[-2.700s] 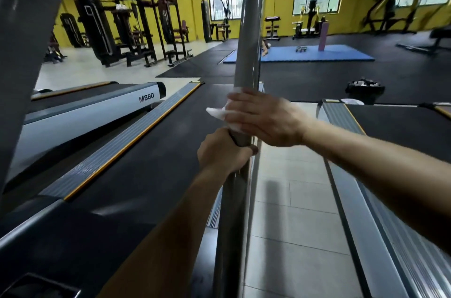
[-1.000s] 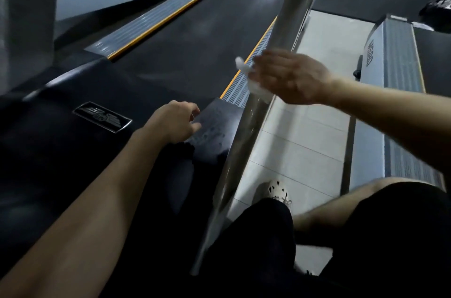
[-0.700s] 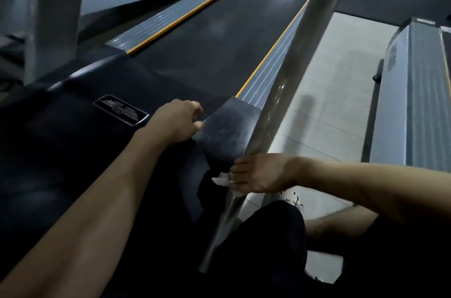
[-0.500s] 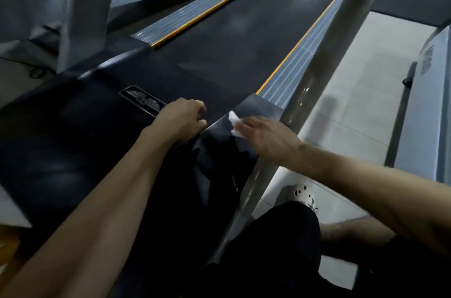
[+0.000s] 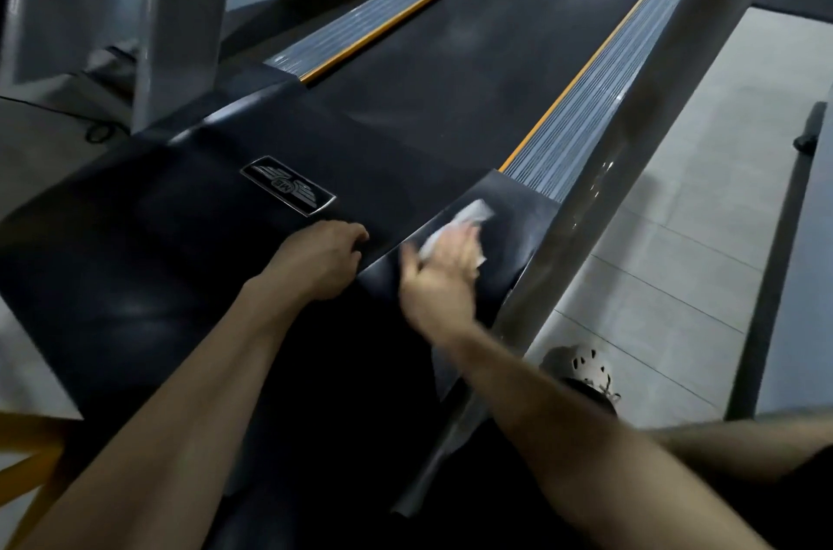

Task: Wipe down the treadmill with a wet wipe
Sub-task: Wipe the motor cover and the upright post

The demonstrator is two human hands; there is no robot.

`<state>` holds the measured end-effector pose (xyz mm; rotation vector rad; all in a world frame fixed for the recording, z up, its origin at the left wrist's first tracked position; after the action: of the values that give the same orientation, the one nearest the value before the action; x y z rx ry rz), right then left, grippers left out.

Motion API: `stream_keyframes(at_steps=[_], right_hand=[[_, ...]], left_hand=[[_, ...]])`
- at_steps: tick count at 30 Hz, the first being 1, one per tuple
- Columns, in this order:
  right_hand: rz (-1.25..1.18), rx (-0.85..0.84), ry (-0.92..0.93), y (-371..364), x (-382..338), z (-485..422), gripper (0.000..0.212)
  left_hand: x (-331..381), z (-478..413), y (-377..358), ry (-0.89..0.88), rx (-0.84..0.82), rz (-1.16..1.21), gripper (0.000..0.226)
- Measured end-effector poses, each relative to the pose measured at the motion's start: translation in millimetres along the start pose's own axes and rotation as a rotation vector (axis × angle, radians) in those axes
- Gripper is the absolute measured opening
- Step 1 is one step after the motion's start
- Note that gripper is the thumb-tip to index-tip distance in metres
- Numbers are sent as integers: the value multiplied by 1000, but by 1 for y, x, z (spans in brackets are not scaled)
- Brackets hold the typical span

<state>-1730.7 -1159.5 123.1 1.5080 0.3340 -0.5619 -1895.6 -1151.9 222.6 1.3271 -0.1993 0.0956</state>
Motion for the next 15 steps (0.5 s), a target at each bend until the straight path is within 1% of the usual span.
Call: stream_keyframes(at_steps=[2, 3, 4, 5, 6, 8, 9, 10, 11, 12, 13, 14, 15], right_hand=[[27, -48, 361, -12, -14, 66, 82], [29, -107, 470, -18, -10, 82, 78], [14, -100, 503, -15, -5, 76, 76], [16, -59, 418, -17, 5, 48, 76], [30, 13, 257, -15, 13, 10, 79], [75, 143, -156, 6, 28, -70, 81], [86, 196, -270, 10, 27, -86, 81], [57, 170, -293, 4, 16, -81, 83], [9, 157, -229, -8, 1, -57, 87], [-18, 154, -75, -22, -15, -20, 90], [-15, 107, 102, -30, -29, 19, 92], [-11, 41, 233, -32, -37, 45, 92], [15, 25, 277, -37, -34, 44, 89]], left_hand=[[-5, -3, -1, 17, -35, 20, 42], [-9, -3, 0, 33, -51, 25, 46], [-14, -4, 1, 48, -58, 24, 48], [-20, -4, 2, 65, -62, 23, 48], [-27, -5, 3, 76, -58, 25, 46], [-39, -8, 4, 78, -46, 35, 42], [-42, -10, 4, 69, -52, 38, 41], [-45, -13, 3, 56, -65, 34, 41], [-49, -18, 1, 42, -75, 29, 41], [-51, -23, 0, 30, -76, 26, 43], [-53, -28, -1, 21, -78, 24, 44], [-55, -32, -1, 11, -86, 22, 47], [-57, -38, -1, 1, -100, 16, 49]])
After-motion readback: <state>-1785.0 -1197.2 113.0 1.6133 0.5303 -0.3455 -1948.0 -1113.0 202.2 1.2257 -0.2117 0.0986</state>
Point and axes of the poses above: each hand's wrist, its own z-axis away from the middle knuckle, its own y-axis out of the back of the hand, x = y × z, the point moved 1 cm from there along -z, towards the middle knuckle, and after that the axes turned 4 degrees about z, right-handed, at the moved point
